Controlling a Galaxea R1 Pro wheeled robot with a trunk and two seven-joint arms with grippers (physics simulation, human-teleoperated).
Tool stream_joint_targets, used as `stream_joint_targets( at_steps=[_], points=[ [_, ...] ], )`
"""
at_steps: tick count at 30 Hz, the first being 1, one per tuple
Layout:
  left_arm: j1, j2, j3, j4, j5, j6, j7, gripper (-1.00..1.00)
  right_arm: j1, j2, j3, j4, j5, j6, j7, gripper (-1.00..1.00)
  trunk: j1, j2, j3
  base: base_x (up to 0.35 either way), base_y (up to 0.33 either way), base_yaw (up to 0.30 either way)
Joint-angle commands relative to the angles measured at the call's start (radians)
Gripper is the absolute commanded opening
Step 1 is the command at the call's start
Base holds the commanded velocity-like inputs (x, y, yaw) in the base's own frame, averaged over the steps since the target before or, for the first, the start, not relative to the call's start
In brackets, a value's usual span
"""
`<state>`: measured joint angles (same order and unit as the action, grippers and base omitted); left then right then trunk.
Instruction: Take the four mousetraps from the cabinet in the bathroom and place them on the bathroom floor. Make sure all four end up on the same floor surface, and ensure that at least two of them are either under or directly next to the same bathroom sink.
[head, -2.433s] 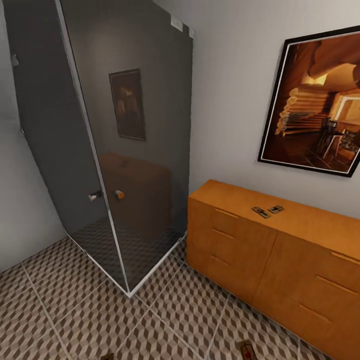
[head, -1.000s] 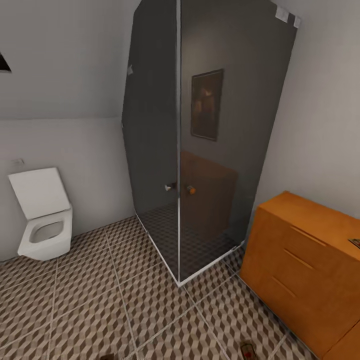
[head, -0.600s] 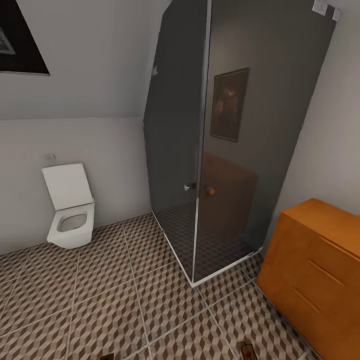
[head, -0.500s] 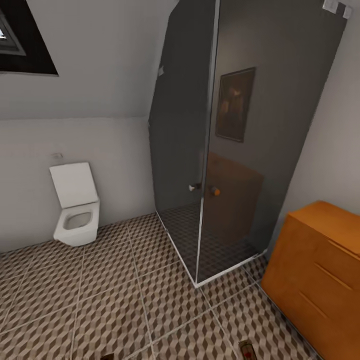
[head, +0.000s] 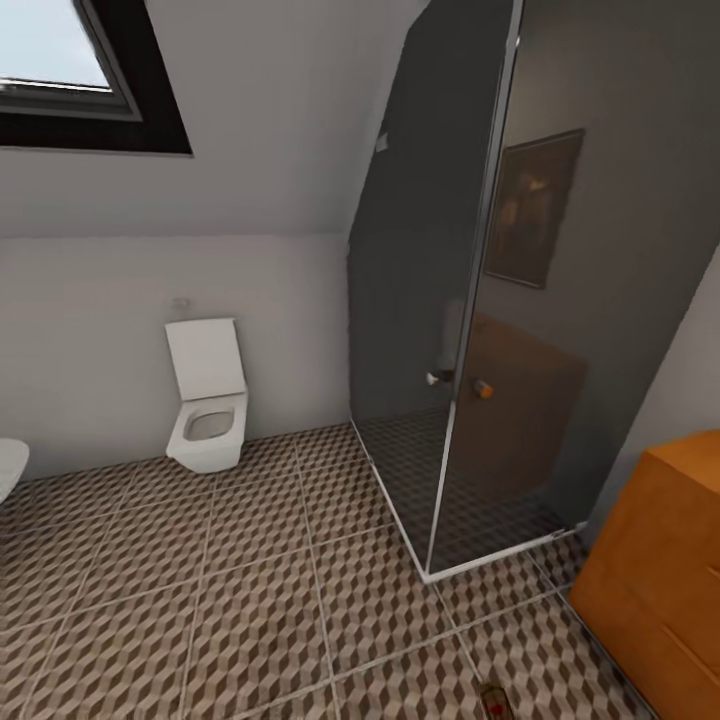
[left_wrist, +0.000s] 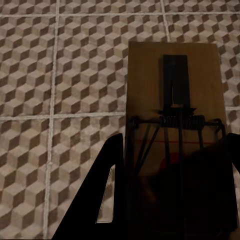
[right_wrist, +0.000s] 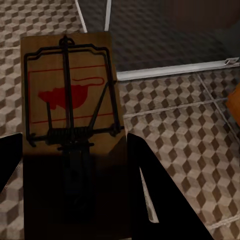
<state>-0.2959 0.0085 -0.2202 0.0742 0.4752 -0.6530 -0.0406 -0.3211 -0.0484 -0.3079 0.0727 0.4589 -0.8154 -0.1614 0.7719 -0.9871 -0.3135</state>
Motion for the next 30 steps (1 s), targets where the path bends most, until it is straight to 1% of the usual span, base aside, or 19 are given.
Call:
stream_joint_targets(
  at_steps=[1,10,20,25,30],
  points=[
    [0.000,-0.001,-0.008,0.004,0.008,-0.005,-0.002,-1.00,-0.001,-0.001,-0.003,0.004,0.007,-0.005,-0.004,-1.00,0.000,-0.001,-0.001,0.000,0.000,0.300],
    [0.004,-0.001,-0.008,0.004,0.008,-0.005,-0.004,-1.00,-0.001,-0.001,-0.003,0.004,0.007,-0.005,-0.004,-1.00,0.000,-0.001,-0.001,0.000,0.000,0.300],
    [0.006,-0.022,-0.008,0.004,0.008,-0.005,-0.006,-1.00,-0.001,-0.001,-0.003,0.004,0.007,-0.005,-0.004,-1.00,0.000,-0.001,-0.001,0.000,0.000,0.300],
    [0.006,-0.038,-0.007,0.004,0.008,-0.005,-0.002,-1.00,-0.001,-0.001,-0.003,0.004,0.008,-0.005,-0.004,-1.00,0.000,-0.001,-0.001,0.000,0.000,0.300],
    [0.006,-0.040,-0.007,0.004,0.008,-0.005,-0.002,-1.00,-0.001,-0.001,-0.003,0.004,0.009,-0.004,-0.003,-1.00,0.000,-0.001,-0.001,0.000,0.000,0.300]
  ],
)
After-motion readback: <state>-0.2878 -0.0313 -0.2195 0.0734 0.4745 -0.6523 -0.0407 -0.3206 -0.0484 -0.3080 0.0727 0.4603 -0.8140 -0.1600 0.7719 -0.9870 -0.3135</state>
